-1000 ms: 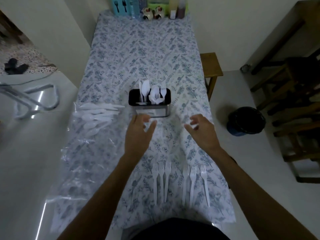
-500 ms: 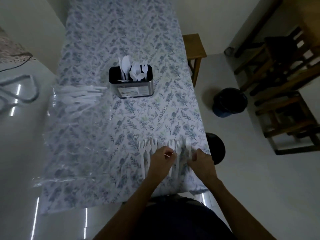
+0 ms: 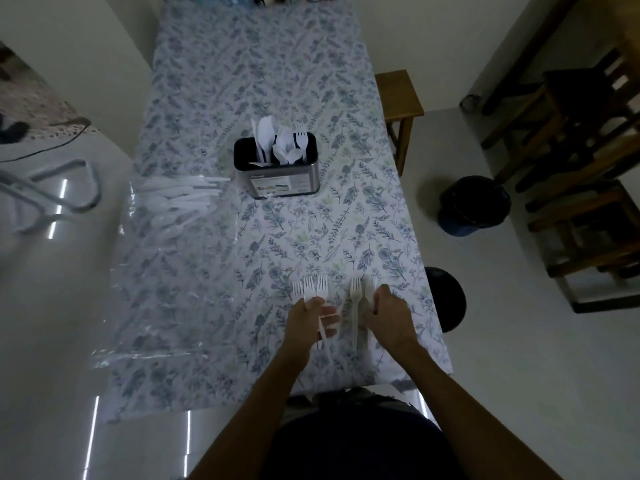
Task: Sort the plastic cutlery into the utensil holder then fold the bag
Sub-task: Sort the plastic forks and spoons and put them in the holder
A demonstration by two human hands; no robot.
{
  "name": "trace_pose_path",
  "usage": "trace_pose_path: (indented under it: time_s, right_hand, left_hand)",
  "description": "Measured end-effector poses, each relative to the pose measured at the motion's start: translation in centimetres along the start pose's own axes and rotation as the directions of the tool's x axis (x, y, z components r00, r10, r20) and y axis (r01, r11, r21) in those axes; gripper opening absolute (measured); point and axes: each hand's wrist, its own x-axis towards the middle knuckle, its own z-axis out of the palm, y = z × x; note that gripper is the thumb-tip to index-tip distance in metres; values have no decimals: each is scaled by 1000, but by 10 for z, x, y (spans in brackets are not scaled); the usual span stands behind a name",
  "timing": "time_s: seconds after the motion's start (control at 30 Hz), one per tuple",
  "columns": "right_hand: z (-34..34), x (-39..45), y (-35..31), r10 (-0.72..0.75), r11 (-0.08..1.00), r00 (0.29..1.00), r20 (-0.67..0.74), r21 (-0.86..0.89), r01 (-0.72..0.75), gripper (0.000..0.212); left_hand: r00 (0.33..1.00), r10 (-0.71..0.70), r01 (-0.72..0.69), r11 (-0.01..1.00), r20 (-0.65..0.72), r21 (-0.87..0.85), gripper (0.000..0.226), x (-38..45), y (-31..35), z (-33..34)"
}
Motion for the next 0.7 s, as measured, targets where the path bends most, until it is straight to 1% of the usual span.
trace_pose_path:
  time_s: [0.07, 0.1, 0.17, 0.23, 0.27, 0.3, 0.37, 0.4, 0.47, 0.53, 0.6, 0.67, 0.7]
  right_hand:
    - [-8, -5, -4, 2, 996, 999, -44, 85, 2, 20]
    - [-11, -9, -8, -35, 993, 998, -49, 107, 41, 18]
    - [-10, -19, -22, -173, 974, 985, 7, 146, 171, 16]
    - [-4, -28, -34, -326, 938, 943, 68, 148, 313, 17]
    - [0, -30, -36, -364, 926, 929, 65, 133, 353, 20]
    - [2, -29, -37, -369, 925, 929, 40, 119, 362, 23]
    - [6, -23, -29, -286, 955, 958, -15, 77, 286, 25]
    - [8, -20, -25, -218, 975, 976, -1, 36, 218, 26]
    - [13, -14, -18, -116, 989, 990, 83, -82, 123, 30]
    - [16, -10, -18, -82, 988, 989, 123, -120, 97, 29]
    - [16, -9, -21, -63, 997, 993, 98, -35, 67, 22]
    - [13, -12, -28, -55, 990, 997, 60, 134, 46, 18]
    - [11, -15, -32, -73, 974, 995, 61, 218, 58, 16]
  left_hand:
    - [999, 21, -21, 1000, 49, -13, 26, -3, 4, 2]
    - [997, 26, -26, 1000, 71, 0, 29, -5, 8, 4]
    - [992, 26, -28, 999, 121, 20, 40, -7, 15, 8]
    - [985, 54, -59, 998, 162, 25, 48, -6, 15, 11]
    - [987, 66, -70, 997, 149, 18, 44, -5, 13, 10]
    - [992, 69, -71, 997, 109, 20, 39, -5, 13, 8]
    - [998, 53, -51, 997, 18, -57, 31, -2, 11, 2]
    - [999, 41, -43, 993, -24, -108, 28, 0, 10, -1]
    - [994, 31, -40, 996, -109, -75, 30, 1, 9, -7]
    - [990, 50, -49, 999, -131, 6, 32, -1, 9, -9]
    - [994, 41, -40, 999, -102, 10, 29, -4, 11, -10]
    - [997, 56, -58, 998, -54, -24, 28, -7, 14, -10]
    - [997, 72, -73, 997, -23, -33, 28, -8, 16, -10]
